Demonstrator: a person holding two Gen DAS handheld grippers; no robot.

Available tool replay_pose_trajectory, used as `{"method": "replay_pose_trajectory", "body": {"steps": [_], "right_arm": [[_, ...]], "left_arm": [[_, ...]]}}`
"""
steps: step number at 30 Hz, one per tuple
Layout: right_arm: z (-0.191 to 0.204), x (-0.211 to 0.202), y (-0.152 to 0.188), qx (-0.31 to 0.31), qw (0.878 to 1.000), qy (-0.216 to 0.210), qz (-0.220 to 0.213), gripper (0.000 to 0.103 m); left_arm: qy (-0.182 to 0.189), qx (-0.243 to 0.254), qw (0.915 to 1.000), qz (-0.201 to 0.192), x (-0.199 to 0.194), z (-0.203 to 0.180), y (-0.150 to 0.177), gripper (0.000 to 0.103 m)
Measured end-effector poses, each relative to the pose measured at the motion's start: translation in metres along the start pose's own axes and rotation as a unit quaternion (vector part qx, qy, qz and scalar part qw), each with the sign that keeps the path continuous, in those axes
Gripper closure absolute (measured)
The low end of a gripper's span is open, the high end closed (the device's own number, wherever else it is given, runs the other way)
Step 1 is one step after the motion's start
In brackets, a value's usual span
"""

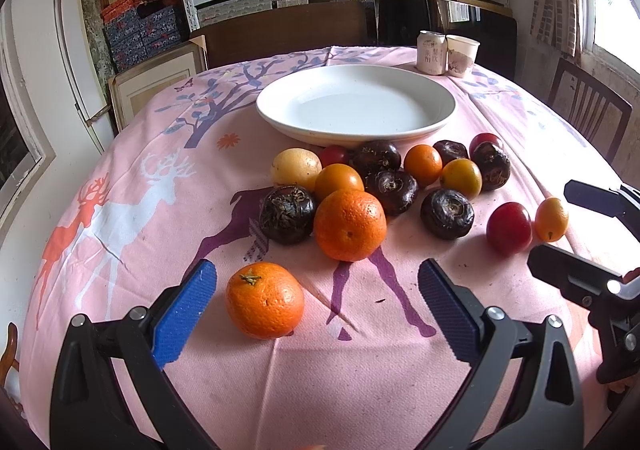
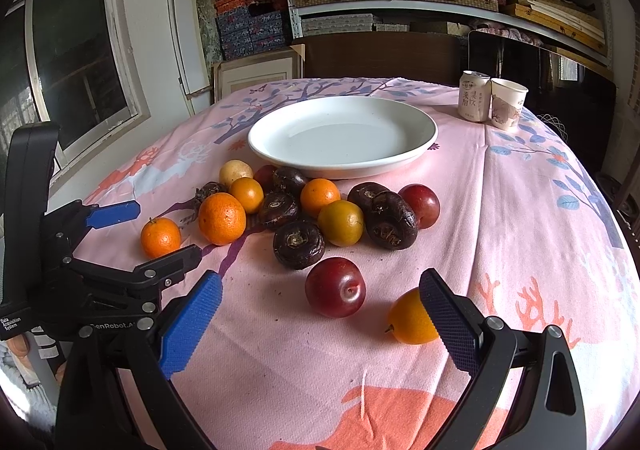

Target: Organize fruits

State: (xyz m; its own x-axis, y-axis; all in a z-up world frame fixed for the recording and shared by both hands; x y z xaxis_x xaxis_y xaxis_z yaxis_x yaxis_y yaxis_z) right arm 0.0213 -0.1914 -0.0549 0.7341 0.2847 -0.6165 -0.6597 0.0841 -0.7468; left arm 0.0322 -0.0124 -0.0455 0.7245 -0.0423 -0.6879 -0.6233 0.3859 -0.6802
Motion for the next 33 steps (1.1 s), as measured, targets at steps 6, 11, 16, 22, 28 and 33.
{"method": "replay_pose_trajectory", "body": {"steps": [6,11,16,22,28,33], "right_arm": [[0.000,0.000,0.000,0.000,1.000,0.000,0.000,0.004],[0.000,0.000,0.000,0.000,1.000,0.000,0.000,0.004],[0.000,0.000,0.000,0.000,1.000,0.000,0.000,0.004],[0.001,0.002,0.000,0.000,1.000,0.000,0.002,0.004],[0.003,0.009,0.005,0.000,1.000,0.002,0.019,0.004],[0.000,0.012,0.007,-0.002,0.999,0.010,0.031,0.004]], "left_arm": [[0.000,0.001,1.0000,0.000,0.001,0.000,0.000,0.004],[0.000,0.001,1.0000,0.000,0.001,0.000,0.000,0.004],[0.000,0.000,1.0000,0.001,0.000,0.000,0.000,0.004],[0.001,0.002,1.0000,0.002,0.002,-0.001,0.001,0.004],[0.007,0.004,0.9999,0.013,0.006,-0.001,0.004,0.004],[0.008,0.008,0.9990,0.044,0.016,-0.001,0.008,0.004]]}}
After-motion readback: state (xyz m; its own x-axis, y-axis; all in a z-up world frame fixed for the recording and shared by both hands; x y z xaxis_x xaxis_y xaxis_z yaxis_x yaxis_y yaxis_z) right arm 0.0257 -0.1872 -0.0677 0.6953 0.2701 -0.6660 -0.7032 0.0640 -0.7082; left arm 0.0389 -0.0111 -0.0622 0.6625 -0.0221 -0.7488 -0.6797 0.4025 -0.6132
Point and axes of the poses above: each gripper's, at about its wrist camera, not at the fingertips, and x roughly the way its jaws point, z to its left, y to its underside, the point moved 7 cm from there along x, roughly the way its jaws point, and after that the axes turned 11 degrees about x, right-handed, at the moved point
